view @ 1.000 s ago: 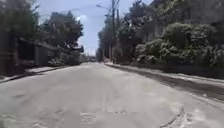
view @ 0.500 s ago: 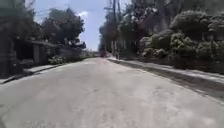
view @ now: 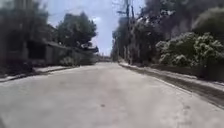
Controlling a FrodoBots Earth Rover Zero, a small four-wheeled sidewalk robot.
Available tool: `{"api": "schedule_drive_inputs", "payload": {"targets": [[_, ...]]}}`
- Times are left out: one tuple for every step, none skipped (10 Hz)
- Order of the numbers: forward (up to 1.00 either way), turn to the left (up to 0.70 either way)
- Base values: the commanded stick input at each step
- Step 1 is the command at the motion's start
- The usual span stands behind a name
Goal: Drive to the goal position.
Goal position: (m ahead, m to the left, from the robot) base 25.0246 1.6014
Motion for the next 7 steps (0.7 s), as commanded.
{"api": "schedule_drive_inputs", "payload": {"targets": [[1.0,0.04],[1.0,0.04],[1.0,0.04],[1.0,0.04],[1.0,0.04],[1.0,0.04],[1.0,0.04]]}}
